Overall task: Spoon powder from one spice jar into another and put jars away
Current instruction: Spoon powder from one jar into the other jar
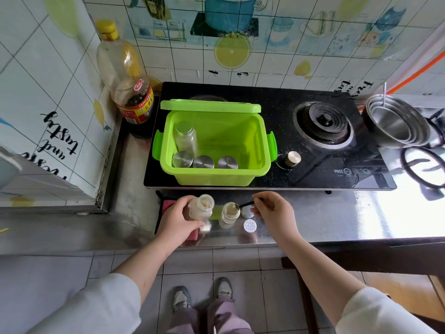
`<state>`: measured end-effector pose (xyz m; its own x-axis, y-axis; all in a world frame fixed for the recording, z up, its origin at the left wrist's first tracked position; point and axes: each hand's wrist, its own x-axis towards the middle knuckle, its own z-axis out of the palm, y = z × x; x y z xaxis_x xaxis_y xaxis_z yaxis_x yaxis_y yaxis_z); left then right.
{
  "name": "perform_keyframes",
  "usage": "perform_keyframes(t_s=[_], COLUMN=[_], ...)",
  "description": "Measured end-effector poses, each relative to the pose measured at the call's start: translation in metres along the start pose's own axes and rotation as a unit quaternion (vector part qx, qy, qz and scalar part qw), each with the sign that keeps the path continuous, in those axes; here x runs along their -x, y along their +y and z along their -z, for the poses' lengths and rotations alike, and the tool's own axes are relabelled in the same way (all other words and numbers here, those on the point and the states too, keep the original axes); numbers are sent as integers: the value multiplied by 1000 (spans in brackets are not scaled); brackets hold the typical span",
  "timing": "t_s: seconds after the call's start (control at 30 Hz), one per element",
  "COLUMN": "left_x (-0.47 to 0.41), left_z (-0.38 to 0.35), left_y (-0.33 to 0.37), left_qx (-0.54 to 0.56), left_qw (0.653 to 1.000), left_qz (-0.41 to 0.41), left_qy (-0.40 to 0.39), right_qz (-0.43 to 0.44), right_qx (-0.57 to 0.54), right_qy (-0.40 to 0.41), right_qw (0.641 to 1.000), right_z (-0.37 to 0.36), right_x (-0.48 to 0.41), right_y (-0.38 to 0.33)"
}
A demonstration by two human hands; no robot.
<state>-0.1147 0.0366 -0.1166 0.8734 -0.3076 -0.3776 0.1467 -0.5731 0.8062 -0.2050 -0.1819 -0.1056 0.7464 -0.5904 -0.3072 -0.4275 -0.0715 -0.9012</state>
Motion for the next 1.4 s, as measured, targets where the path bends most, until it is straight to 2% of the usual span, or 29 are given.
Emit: perform_keyframes(t_s=[0.1, 0.2, 0.33, 0.43, 0.5, 0.57, 0.73, 0.83, 0.93, 1.07, 1.23, 1.3, 1.4], left_x=[0, -1, -1, 0, 0, 1, 2, 2, 4, 7, 6, 6, 7], left_z=[0, 1, 1, 1, 2, 2, 2, 2, 2, 4, 5, 5, 6], left_y=[0, -1, -4, -4, -3, -4, -4, -3, -1, 2, 4, 5, 7], left_qx=[2, 7, 14, 17, 17, 17, 26, 30, 35, 28, 9, 6, 8], left_qw=[1000, 1000, 1000, 1000, 1000, 1000, 1000, 999, 999, 999, 1000, 1000, 999], left_qz=[-1, -2, -1, -6, -7, -9, -8, -12, -18, -21, -17, -22, -29], left_qy=[2, 4, 7, 9, 9, 9, 10, 8, 7, 3, 7, 10, 12], right_qz=[67, 146, 279, 311, 351, 381, 368, 347, 349, 367, 302, 309, 333], right_qx=[107, 202, 317, 399, 420, 415, 404, 381, 321, 245, 89, 59, 77], right_qy=[-17, -46, -107, -134, -140, -144, -119, -95, -56, -4, 39, 31, 4], right_qw=[992, 967, 900, 852, 825, 814, 829, 852, 879, 897, 948, 949, 940], right_z=[-5, -7, -9, -6, -4, 0, 1, 0, 2, 6, 1, -4, -10], right_x=[0, -2, -3, -2, 0, 4, 6, 5, 8, 15, 23, 25, 27], right_y=[2, 1, 3, 8, 6, 1, 5, 5, -1, -16, -40, -48, -54])
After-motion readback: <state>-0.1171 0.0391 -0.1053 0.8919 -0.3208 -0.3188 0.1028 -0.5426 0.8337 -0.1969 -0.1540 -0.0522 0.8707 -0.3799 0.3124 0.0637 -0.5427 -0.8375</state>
